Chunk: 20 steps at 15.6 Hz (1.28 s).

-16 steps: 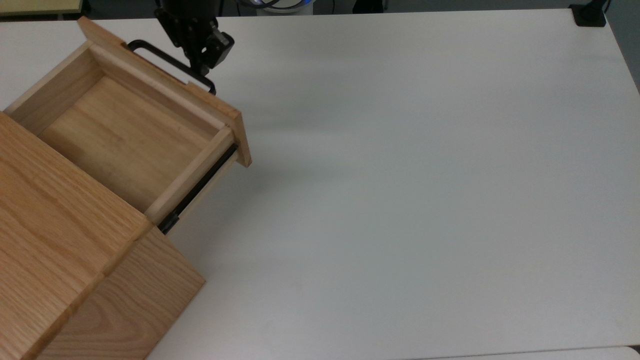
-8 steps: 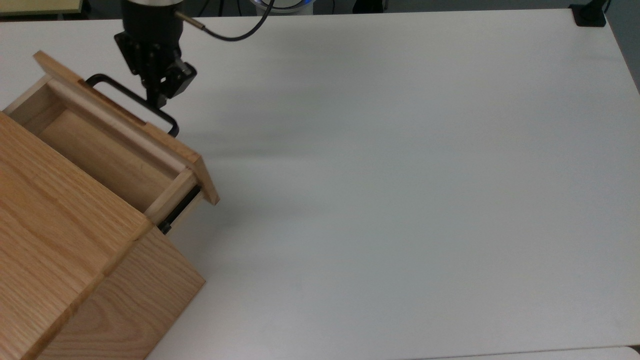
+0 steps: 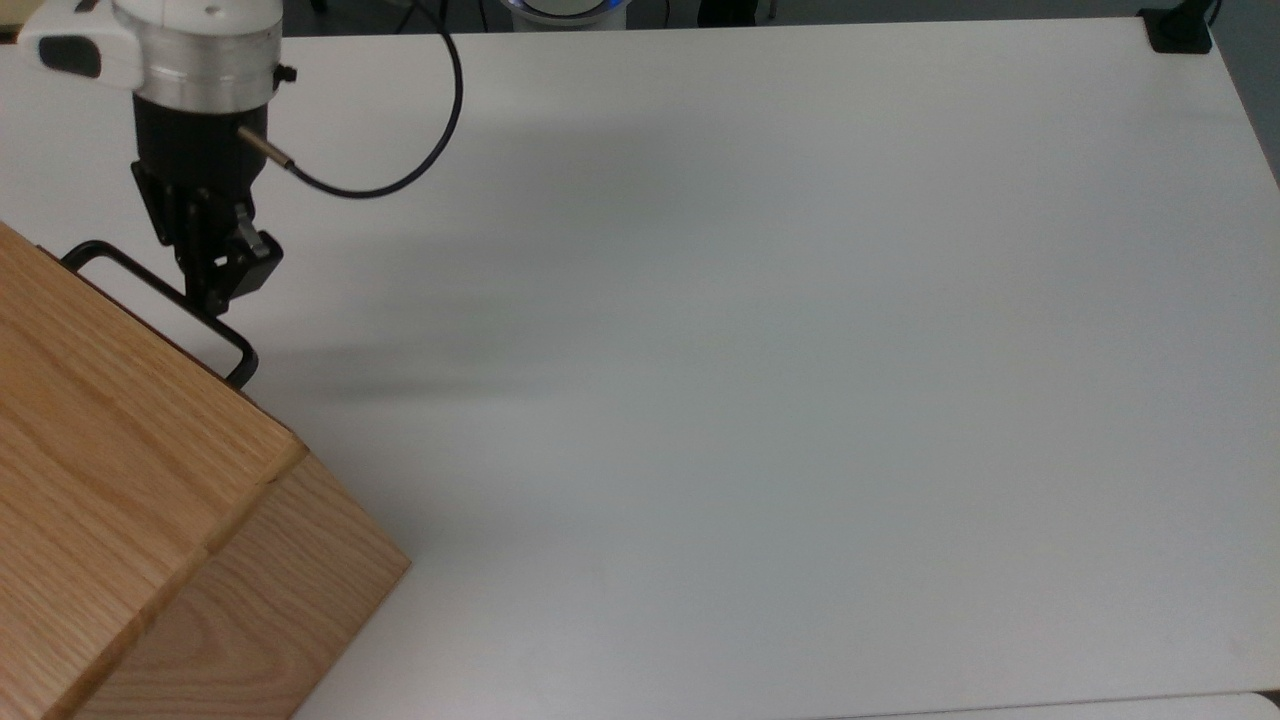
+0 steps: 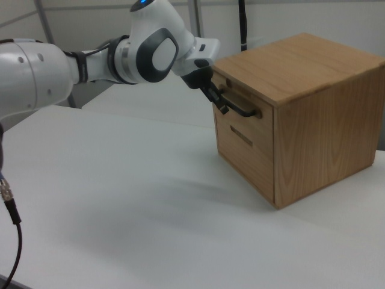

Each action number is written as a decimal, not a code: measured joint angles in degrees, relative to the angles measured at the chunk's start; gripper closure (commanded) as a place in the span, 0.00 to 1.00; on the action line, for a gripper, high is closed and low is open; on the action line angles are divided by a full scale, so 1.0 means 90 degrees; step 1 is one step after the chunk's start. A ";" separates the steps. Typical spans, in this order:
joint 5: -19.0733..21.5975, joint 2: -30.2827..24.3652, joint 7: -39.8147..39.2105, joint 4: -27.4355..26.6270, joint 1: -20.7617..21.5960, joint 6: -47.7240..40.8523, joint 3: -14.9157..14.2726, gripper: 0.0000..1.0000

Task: Close the drawer by sliding it

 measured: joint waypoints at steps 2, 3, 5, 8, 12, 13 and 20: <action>0.0000 0.0195 0.0060 0.0199 0.0000 0.0003 0.0009 0.85; 0.0000 0.0254 0.0084 0.0237 0.0003 0.0033 0.0015 0.84; -0.0004 0.0302 0.0092 0.0247 0.0004 0.0115 0.0018 0.83; -0.0194 0.0307 0.0092 0.0247 0.0005 0.0122 0.0040 0.83; -0.0273 0.0210 -0.0026 0.0279 -0.0011 -0.0132 0.0108 0.84; -0.0275 0.0110 -0.0160 0.0327 -0.0030 -0.0449 0.0198 0.84; -0.0133 -0.0976 -0.0571 0.0343 0.0015 -0.3223 0.1173 0.63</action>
